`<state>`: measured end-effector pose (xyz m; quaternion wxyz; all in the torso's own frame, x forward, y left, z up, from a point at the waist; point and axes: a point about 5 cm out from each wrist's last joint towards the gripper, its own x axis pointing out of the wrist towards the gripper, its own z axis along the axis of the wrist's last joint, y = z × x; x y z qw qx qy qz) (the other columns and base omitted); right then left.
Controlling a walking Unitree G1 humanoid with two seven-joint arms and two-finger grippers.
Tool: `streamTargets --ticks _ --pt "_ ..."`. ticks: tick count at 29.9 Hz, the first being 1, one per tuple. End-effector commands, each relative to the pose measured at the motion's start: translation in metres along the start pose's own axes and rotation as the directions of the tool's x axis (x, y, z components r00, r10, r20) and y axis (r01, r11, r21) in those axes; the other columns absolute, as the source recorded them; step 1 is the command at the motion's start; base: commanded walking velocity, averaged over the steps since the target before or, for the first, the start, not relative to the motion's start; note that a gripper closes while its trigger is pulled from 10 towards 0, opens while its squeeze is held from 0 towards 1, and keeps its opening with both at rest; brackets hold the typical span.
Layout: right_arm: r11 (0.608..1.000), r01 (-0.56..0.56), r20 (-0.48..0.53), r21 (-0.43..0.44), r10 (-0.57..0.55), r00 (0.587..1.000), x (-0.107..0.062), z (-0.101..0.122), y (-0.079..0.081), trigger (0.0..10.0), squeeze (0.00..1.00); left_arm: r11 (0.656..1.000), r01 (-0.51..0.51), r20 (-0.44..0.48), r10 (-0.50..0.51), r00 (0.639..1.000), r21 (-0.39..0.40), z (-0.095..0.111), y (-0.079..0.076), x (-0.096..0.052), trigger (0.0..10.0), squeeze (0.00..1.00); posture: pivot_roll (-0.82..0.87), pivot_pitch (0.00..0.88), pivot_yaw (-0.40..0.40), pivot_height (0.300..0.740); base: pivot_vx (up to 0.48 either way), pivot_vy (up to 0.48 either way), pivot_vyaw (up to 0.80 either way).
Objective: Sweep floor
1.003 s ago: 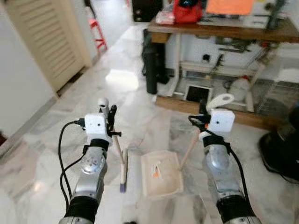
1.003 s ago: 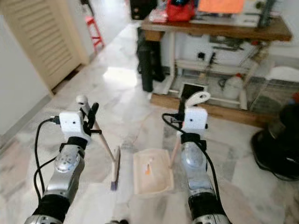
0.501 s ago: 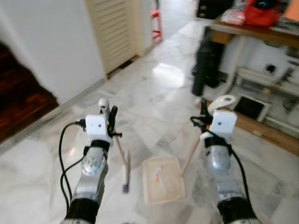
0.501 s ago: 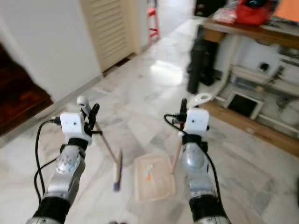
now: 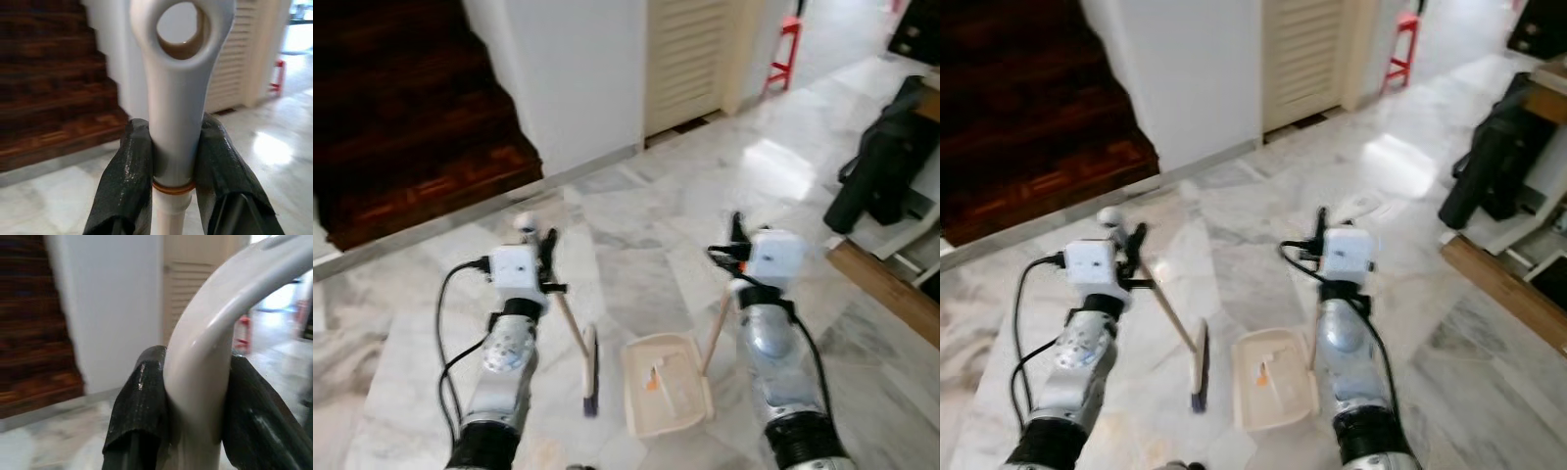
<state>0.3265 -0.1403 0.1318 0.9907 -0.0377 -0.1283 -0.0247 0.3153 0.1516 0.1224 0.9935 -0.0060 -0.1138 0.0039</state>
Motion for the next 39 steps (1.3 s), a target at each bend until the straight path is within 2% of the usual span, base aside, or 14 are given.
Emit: streamTargets --ticks 1,12,39 --pt "1.000 0.017 0.050 0.020 -0.018 0.999 0.0032 0.0107 -0.0033 10.0 0.00 1.000 0.004 0.057 -0.005 0.998 0.013 0.0124 -0.0029 0.0035 10.0 0.00 0.03 0.072 0.035 0.740 0.000 0.000 0.80" --pt "0.999 0.000 0.033 0.041 -0.001 0.999 0.0029 0.0094 0.0009 10.0 0.00 1.000 -0.011 0.043 0.011 0.999 0.006 0.0118 -0.0012 0.0029 10.0 0.00 0.04 0.074 0.037 0.740 0.000 0.000 0.12" --pt "0.998 -0.012 0.030 0.057 0.010 0.999 0.0015 0.0083 0.0032 10.0 0.00 1.000 -0.026 0.037 0.025 0.999 0.009 0.0123 0.0022 0.0031 10.0 0.00 0.04 0.064 0.036 0.740 0.000 0.379 0.00"
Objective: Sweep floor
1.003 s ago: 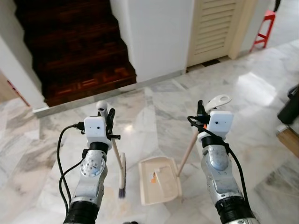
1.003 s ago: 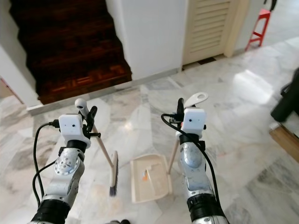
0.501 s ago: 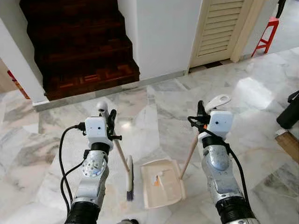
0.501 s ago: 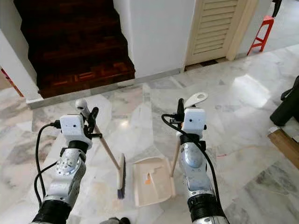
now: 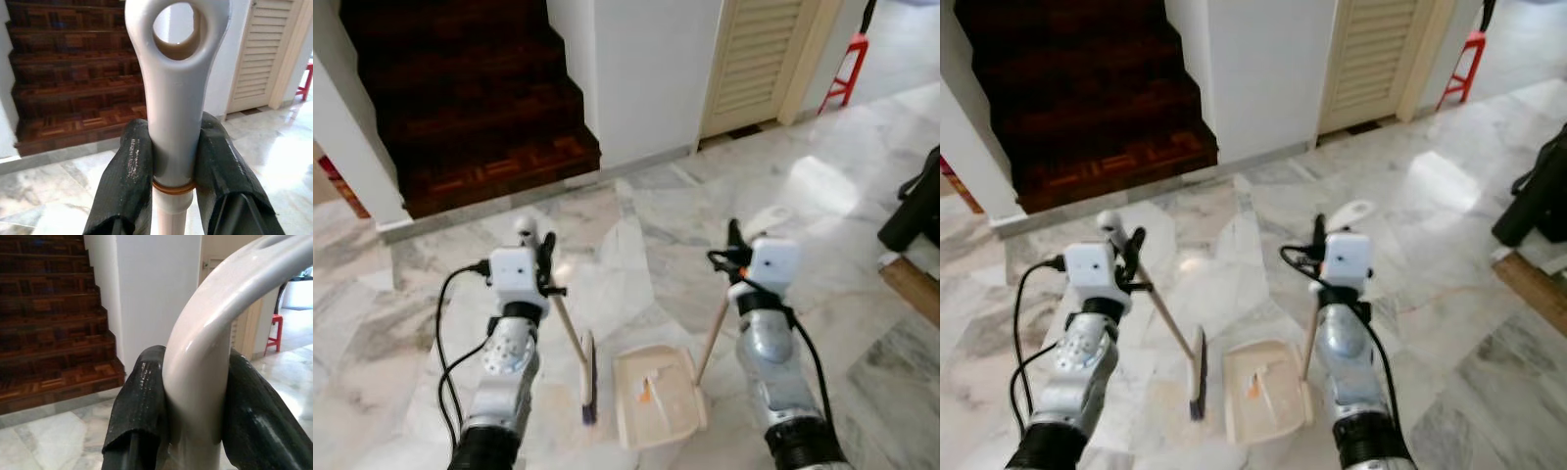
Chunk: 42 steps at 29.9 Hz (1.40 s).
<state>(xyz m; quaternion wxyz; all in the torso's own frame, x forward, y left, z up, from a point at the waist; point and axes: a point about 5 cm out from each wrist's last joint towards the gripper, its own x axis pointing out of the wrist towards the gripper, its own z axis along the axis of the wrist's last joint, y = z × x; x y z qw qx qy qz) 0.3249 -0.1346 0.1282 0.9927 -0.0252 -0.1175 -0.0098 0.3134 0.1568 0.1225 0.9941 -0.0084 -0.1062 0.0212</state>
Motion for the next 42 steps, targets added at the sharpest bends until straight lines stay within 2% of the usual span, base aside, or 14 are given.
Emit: streamTargets --ticks 1,24,34,38,42 --pt "0.999 0.014 0.052 0.031 -0.016 0.999 0.0039 0.0110 -0.0025 10.0 0.00 1.000 0.007 0.052 -0.008 0.999 0.010 0.0118 -0.0027 0.0048 10.0 0.00 0.04 0.064 0.036 0.740 0.000 0.375 0.00" --pt "1.000 0.009 0.046 0.017 -0.010 0.999 0.0010 0.0092 -0.0024 10.0 0.00 1.000 0.014 0.043 -0.014 0.999 0.007 0.0090 -0.0037 0.0018 10.0 0.00 0.04 0.019 0.034 0.740 0.000 0.378 0.00" --pt "1.000 0.005 0.049 0.004 -0.005 0.999 0.0039 0.0119 -0.0031 10.0 0.00 1.000 -0.003 0.048 0.003 0.999 0.007 0.0112 -0.0010 0.0028 10.0 0.00 0.04 0.058 0.030 0.740 0.000 0.379 0.00" --pt "1.000 0.002 0.048 0.000 -0.002 0.999 0.0033 0.0115 -0.0015 10.0 0.00 1.000 -0.006 0.047 0.006 0.999 0.007 0.0108 0.0000 0.0013 10.0 0.00 0.04 0.066 0.031 0.740 0.000 0.374 0.50" --pt "1.000 -0.005 0.048 0.028 0.004 0.999 0.0031 0.0111 0.0000 10.0 0.00 1.000 -0.011 0.046 0.011 0.999 0.010 0.0111 0.0013 0.0012 10.0 0.00 0.05 0.075 0.030 0.740 0.000 0.371 0.29"
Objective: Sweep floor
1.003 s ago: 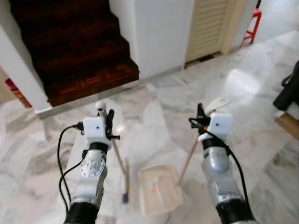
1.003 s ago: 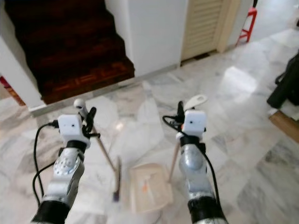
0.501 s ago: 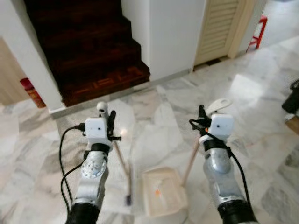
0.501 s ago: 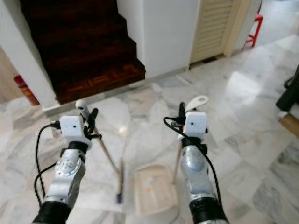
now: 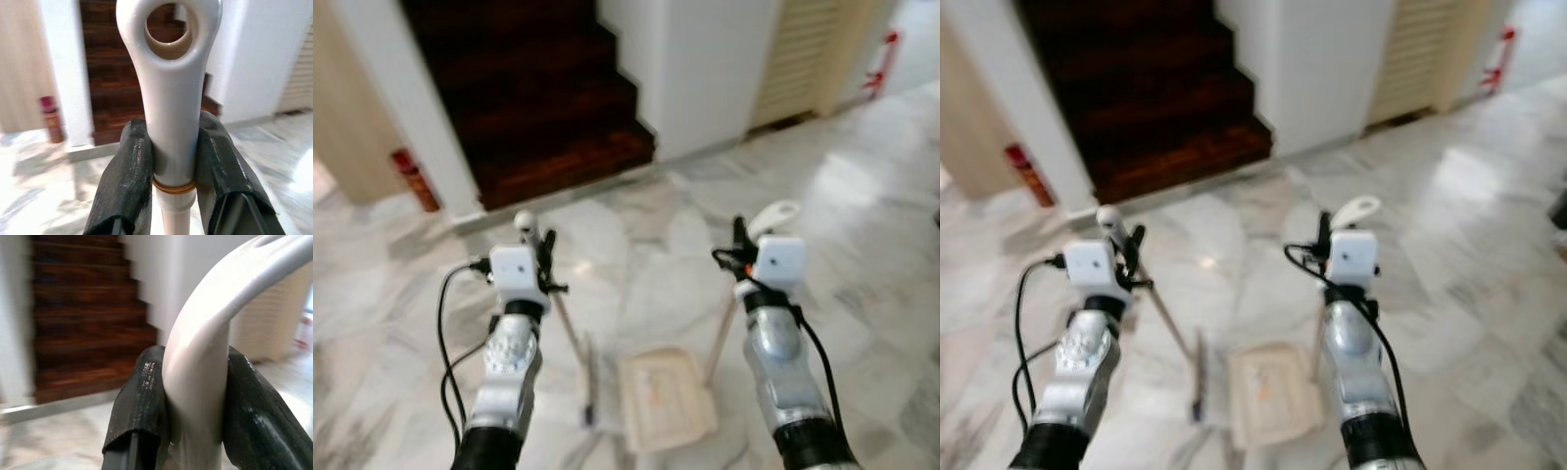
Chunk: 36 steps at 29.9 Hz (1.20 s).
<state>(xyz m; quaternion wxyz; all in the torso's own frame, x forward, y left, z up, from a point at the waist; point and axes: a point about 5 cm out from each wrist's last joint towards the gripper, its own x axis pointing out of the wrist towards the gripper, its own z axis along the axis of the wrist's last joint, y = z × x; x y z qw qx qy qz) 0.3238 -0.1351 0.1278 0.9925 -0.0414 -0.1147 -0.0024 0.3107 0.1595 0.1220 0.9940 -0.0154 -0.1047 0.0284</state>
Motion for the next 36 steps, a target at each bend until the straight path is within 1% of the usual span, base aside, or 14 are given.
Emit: streamTargets --ticks 1,15,23,26,29,36 --pt "0.998 0.013 0.053 0.058 -0.016 0.998 0.0043 0.0116 0.0003 10.0 0.00 1.000 0.004 0.049 -0.005 0.999 0.024 0.0112 -0.0015 0.0040 10.0 0.00 0.05 0.077 0.030 0.740 0.000 0.371 0.00" --pt "0.998 0.007 0.034 0.060 -0.009 0.999 0.0052 0.0104 0.0016 10.0 0.00 1.000 -0.004 0.048 0.003 0.999 0.028 0.0129 0.0003 0.0040 10.0 0.00 0.05 0.084 0.030 0.740 0.000 0.362 0.00" --pt "0.997 0.012 -0.007 0.074 -0.011 1.000 0.0051 0.0048 0.0014 10.0 0.00 1.000 -0.018 0.050 0.017 0.999 0.021 0.0149 0.0032 0.0046 10.0 0.00 0.06 0.090 0.028 0.740 0.000 0.347 0.00" --pt "0.998 0.017 -0.001 0.068 -0.016 1.000 0.0051 0.0055 0.0008 10.0 0.00 1.000 -0.021 0.049 0.020 0.999 0.021 0.0146 0.0042 0.0044 10.0 0.00 0.06 0.090 0.028 0.740 0.000 0.347 0.00" --pt "0.997 0.024 0.007 0.067 -0.025 1.000 0.0052 0.0066 -0.0007 10.0 0.00 0.999 -0.020 0.061 0.017 0.998 0.035 0.0157 0.0056 0.0033 10.0 0.00 0.06 0.090 0.028 0.740 0.000 0.000 0.00" --pt "0.997 0.028 0.005 0.072 -0.028 1.000 0.0060 0.0068 -0.0005 10.0 0.00 1.000 0.005 0.065 -0.007 0.998 0.024 0.0172 0.0045 0.0021 10.0 0.00 0.06 0.092 0.028 0.740 0.000 0.000 0.00"
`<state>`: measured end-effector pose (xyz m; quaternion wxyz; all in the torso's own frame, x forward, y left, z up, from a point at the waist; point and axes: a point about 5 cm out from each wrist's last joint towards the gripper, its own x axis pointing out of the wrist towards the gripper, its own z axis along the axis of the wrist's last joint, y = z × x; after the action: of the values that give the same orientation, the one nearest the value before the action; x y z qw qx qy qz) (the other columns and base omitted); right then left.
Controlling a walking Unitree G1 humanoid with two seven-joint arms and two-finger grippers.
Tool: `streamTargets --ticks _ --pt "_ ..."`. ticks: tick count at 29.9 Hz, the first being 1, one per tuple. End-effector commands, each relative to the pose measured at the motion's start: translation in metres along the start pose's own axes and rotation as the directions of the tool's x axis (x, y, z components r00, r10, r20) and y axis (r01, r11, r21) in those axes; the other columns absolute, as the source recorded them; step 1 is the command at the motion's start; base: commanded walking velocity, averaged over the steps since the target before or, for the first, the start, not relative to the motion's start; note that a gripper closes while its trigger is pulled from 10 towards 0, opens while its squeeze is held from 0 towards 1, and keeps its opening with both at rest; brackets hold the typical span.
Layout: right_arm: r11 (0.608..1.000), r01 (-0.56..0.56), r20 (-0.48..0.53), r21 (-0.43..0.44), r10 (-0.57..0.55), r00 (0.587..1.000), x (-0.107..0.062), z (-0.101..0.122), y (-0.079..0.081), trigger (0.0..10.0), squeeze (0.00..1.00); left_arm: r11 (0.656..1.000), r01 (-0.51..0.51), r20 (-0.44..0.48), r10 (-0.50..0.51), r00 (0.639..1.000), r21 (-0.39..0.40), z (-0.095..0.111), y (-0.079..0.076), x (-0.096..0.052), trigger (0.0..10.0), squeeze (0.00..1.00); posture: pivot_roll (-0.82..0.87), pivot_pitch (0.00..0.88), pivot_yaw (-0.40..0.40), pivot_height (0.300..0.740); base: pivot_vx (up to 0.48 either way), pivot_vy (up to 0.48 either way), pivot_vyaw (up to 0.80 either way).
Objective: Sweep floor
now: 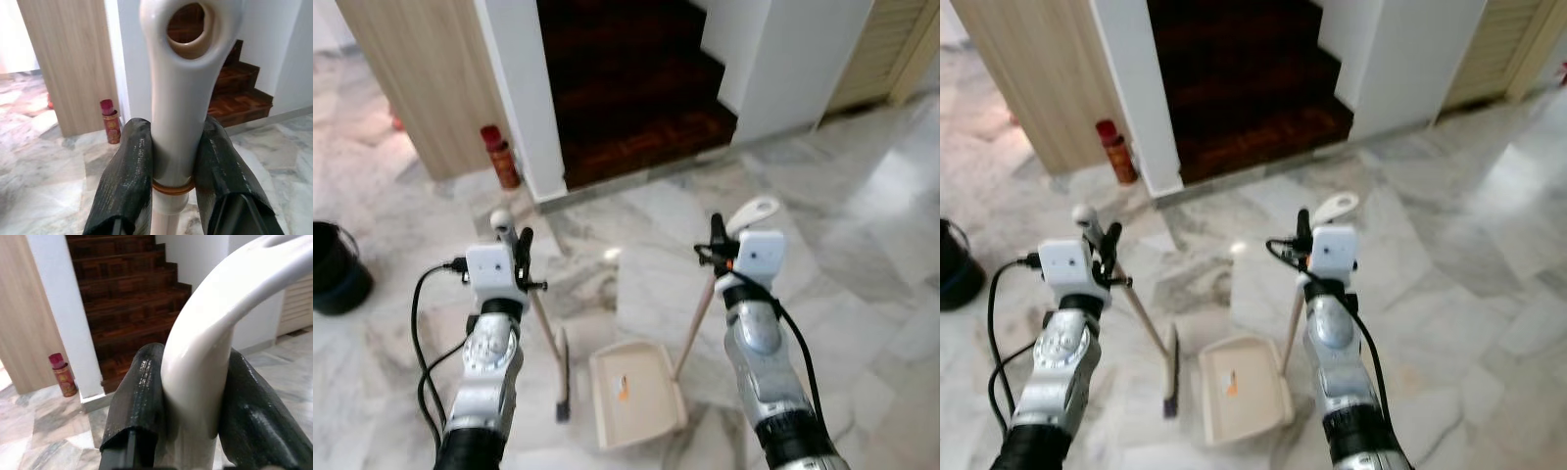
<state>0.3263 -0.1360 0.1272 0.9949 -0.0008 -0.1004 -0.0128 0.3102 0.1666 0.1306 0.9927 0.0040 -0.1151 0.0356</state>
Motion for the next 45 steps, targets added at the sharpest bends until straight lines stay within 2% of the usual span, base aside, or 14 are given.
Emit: streamTargets --ticks 1,16,30,45 --pt "1.000 0.000 0.032 -0.002 0.001 0.999 0.0036 0.0076 0.0011 10.0 0.00 1.000 0.016 0.044 -0.015 0.999 -0.017 0.0088 -0.0020 0.0005 10.0 0.00 0.06 0.092 0.028 0.740 0.000 0.000 0.00" --pt "1.000 -0.004 0.014 0.011 0.004 1.000 0.0047 0.0060 0.0015 10.0 0.00 1.000 0.008 0.032 -0.007 0.999 -0.014 0.0081 0.0008 0.0019 10.0 0.00 0.06 0.091 0.028 0.740 0.000 0.000 -0.72" --pt "1.000 -0.022 0.026 0.008 0.021 0.999 0.0040 0.0073 0.0036 10.0 0.00 1.000 0.000 0.027 0.001 1.000 -0.008 0.0080 0.0013 0.0027 10.0 0.00 0.06 0.095 0.026 0.740 0.000 0.000 0.00" --pt "0.999 -0.034 0.029 0.005 0.034 0.999 0.0036 0.0073 0.0053 10.0 0.00 1.000 0.000 0.017 0.000 1.000 -0.006 0.0071 -0.0003 0.0028 10.0 0.00 0.06 0.098 0.027 0.740 0.349 0.000 0.00"
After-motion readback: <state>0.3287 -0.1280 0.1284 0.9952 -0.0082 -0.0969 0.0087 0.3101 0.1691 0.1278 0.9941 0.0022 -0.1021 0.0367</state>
